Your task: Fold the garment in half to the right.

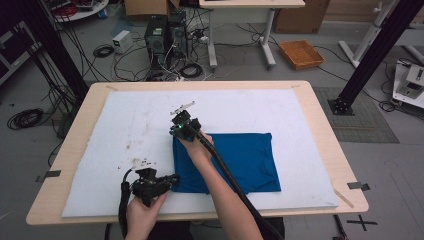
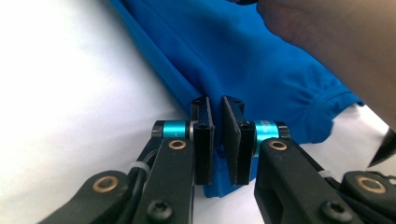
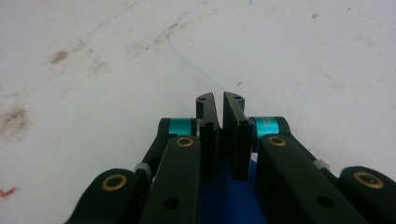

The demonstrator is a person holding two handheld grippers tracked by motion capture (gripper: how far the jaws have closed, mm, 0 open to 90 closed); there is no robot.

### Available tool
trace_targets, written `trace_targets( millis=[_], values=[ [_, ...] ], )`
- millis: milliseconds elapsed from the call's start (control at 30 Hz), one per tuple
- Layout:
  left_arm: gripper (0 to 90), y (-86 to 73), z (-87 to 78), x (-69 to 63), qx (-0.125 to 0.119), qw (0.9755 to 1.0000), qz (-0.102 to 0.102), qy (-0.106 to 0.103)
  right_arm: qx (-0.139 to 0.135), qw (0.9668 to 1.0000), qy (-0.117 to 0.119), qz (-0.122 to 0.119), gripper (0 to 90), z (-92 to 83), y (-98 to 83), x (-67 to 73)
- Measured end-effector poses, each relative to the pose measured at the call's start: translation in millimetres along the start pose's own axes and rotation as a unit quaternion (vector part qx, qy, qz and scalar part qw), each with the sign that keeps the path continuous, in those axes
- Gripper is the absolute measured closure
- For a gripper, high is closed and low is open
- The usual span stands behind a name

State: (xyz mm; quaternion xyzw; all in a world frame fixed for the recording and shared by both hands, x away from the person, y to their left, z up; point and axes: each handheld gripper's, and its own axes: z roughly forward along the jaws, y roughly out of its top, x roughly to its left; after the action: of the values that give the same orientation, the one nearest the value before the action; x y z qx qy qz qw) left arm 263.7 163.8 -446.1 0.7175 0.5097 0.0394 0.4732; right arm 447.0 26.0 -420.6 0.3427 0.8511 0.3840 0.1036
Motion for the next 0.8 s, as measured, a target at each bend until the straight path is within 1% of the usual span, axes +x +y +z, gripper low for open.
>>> trace_targets(
  millis=[67, 133, 200, 267, 367, 500, 567, 700, 800],
  values=[
    [82.6, 2.3, -1.0, -4.3, -0.006, 1.0000, 0.006, -0.004, -0.008, 0.9999, 0.007, 0.004, 85.1, -6.8, 1.4, -3.2],
    [82.6, 5.4, -1.0, -9.2, -0.014, 0.9998, 0.007, -0.011, -0.016, 0.9997, 0.014, 0.008, 85.1, -14.6, 2.7, -7.4],
    [82.6, 8.5, -0.9, -14.2, -0.018, 0.9996, 0.016, -0.017, -0.025, 0.9993, 0.025, 0.012, 85.0, -23.6, 3.5, -12.9],
    [82.6, 11.7, 0.8, -20.1, -0.020, 0.9992, 0.019, -0.028, -0.034, 0.9988, 0.034, 0.015, 85.1, -33.8, 3.6, -19.0],
    [82.7, 17.6, 5.2, -30.2, -0.019, 0.9986, 0.030, -0.040, -0.043, 0.9981, 0.039, 0.019, 85.0, -50.7, 3.1, -30.3],
    [82.8, 25.5, 13.6, -43.8, -0.022, 0.9973, 0.033, -0.061, -0.049, 0.9980, 0.037, 0.016, 85.0, -74.2, -0.2, -47.4],
    [82.8, 29.1, 19.8, -51.4, -0.021, 0.9966, 0.041, -0.069, -0.054, 0.9979, 0.034, 0.015, 85.0, -85.9, -3.4, -57.1],
    [83.0, 35.4, 34.4, -67.2, -0.014, 0.9951, 0.048, -0.086, -0.063, 0.9972, 0.031, 0.026, 85.1, -108.9, -12.1, -77.5],
    [83.0, 38.4, 47.7, -79.1, -0.005, 0.9941, 0.057, -0.092, -0.075, 0.9962, 0.029, 0.034, 85.1, -125.2, -19.6, -92.9]
  ],
)
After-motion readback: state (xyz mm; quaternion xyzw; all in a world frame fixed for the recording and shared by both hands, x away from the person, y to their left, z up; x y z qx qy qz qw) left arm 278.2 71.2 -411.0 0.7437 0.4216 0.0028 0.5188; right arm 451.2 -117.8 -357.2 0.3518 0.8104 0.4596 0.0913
